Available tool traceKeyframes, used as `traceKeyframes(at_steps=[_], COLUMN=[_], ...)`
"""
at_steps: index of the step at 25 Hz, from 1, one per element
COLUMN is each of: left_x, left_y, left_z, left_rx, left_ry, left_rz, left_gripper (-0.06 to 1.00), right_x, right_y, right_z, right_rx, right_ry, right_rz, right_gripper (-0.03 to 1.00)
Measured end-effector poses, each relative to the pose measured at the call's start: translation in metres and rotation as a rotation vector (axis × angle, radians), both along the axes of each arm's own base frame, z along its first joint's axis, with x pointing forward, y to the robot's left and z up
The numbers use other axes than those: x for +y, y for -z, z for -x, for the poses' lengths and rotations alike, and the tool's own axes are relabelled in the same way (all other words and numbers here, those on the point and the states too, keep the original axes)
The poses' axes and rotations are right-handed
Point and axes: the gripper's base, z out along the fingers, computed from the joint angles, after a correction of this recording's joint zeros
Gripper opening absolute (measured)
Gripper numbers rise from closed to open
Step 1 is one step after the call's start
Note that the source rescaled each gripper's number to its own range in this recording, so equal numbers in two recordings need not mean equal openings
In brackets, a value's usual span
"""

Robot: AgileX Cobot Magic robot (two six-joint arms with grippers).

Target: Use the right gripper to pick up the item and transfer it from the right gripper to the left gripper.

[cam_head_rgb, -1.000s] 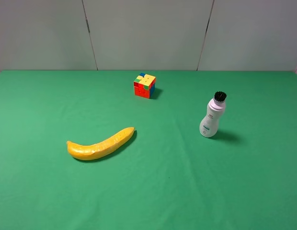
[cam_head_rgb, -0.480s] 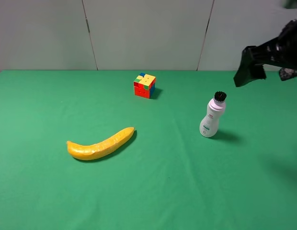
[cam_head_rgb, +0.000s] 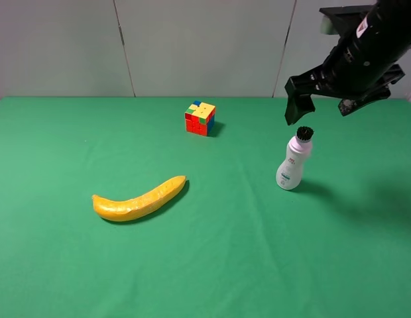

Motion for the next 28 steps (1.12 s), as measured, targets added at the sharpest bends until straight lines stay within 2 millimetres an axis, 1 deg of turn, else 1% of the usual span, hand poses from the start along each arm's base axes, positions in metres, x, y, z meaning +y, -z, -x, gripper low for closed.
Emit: traceKeyframes(at_steps=[3,8,24,28], left_x=[0.0,0.0,0.0,0.0], left_y=[0.0,0.0,0.0,0.0], left_z=[0.0,0.0,0.0,0.0], left_rx=[0.0,0.0,0.0,0.0], left_ry=[0.0,0.0,0.0,0.0], left_rz=[0.0,0.0,0.0,0.0], left_gripper=[0.78,0.78,0.78,0.78], right_x=[0.005,0.007,0.011,0.011], right_y=[0.012,0.034,0.072,0.077], right_z=[-0.008,-0.019,-0.032,-0.034], right_rx=[0.019,0.061,0.137,0.15], right_ry=[-0.004,-0.015,-0.028,-0.028], right_rz=[0.007,0.06,0.117,0.122], right_gripper=[1.0,1.0,1.0,1.0])
